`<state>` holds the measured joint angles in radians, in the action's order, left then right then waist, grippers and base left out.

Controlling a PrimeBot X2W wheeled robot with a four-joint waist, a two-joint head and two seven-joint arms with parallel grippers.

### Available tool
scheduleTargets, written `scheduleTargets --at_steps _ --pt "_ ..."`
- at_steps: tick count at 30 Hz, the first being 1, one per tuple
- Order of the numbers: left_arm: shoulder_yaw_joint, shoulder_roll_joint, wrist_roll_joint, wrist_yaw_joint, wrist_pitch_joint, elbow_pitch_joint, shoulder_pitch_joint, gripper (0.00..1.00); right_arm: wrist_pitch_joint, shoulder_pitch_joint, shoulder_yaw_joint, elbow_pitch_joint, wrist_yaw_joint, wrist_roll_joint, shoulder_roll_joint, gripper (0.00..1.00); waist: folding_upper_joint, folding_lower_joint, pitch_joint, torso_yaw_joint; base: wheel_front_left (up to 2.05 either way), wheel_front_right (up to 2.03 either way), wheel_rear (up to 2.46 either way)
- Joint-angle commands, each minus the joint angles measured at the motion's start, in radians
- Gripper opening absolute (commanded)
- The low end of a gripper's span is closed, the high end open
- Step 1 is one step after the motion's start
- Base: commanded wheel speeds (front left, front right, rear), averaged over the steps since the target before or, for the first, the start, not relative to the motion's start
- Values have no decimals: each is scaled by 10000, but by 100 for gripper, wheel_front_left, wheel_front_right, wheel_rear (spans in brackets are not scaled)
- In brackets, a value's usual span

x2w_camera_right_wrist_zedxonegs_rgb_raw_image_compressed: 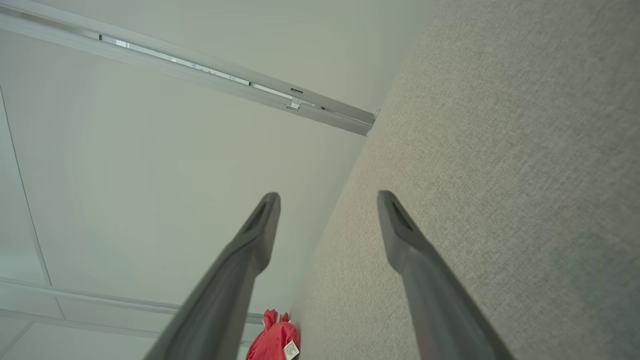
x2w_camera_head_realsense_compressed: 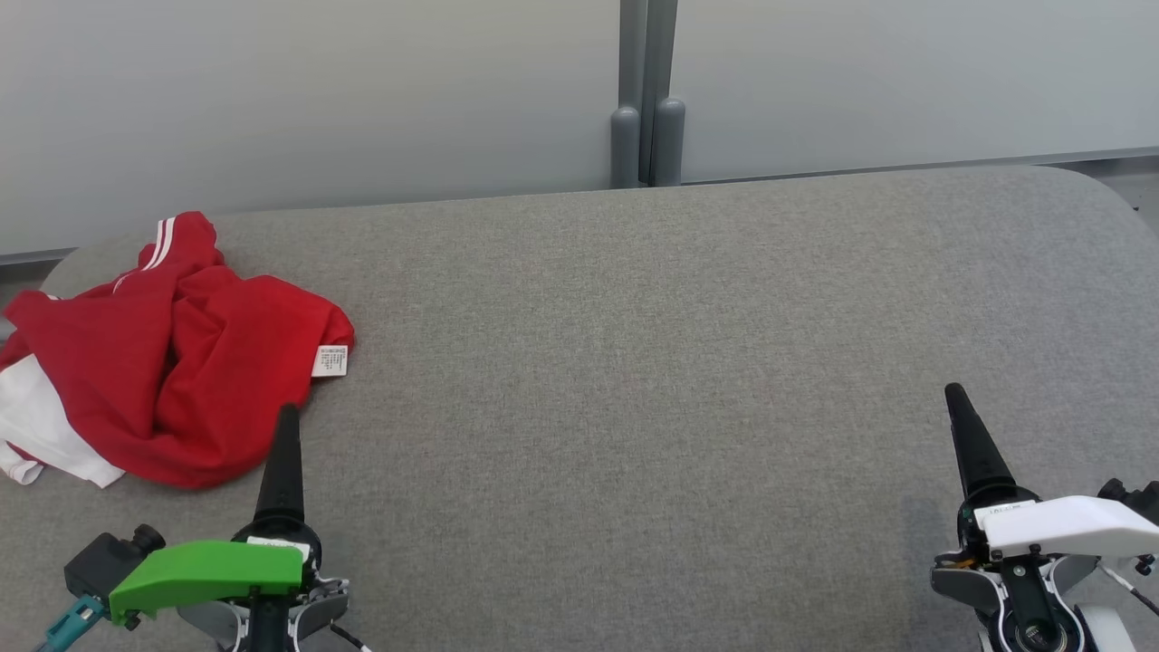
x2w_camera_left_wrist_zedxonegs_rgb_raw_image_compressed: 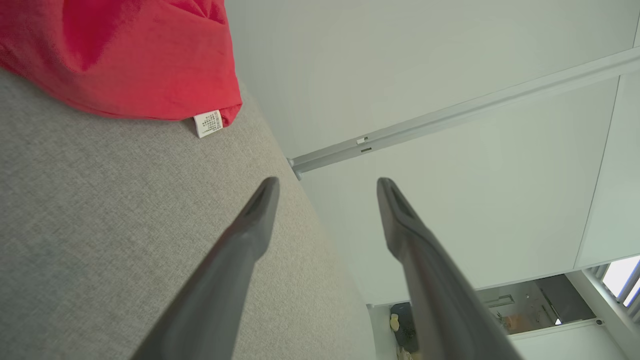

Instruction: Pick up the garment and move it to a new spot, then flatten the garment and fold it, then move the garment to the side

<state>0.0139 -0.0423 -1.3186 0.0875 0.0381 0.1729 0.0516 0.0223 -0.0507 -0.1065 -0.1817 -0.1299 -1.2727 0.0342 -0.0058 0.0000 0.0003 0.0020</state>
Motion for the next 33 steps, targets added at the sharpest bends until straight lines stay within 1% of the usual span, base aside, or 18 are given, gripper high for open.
scheduleTargets --at_steps 1,9,21,27,33 --pt "76 -46 420 -39 91 -272 57 100 -128 -70 62 318 -5 433 77 100 13 0 -3 2 0 0 0" --pt "355 -54 2143 -134 362 -624 -2 100 -462 41 305 874 -6 1991 91 100 17 0 -43 22 0 0 0" --pt "637 -70 4968 -254 718 -866 -197 100 -919 171 773 1275 -7 4126 110 100 22 0 -110 31 0 0 0" --pt "701 -74 5955 -365 886 -981 -327 100 -1127 268 1070 1405 -7 5407 118 100 25 0 -130 35 0 0 0" --pt "787 -79 6812 -391 1041 -1002 -463 100 -1330 353 1203 1474 -7 6376 124 100 28 0 -152 40 0 0 0"
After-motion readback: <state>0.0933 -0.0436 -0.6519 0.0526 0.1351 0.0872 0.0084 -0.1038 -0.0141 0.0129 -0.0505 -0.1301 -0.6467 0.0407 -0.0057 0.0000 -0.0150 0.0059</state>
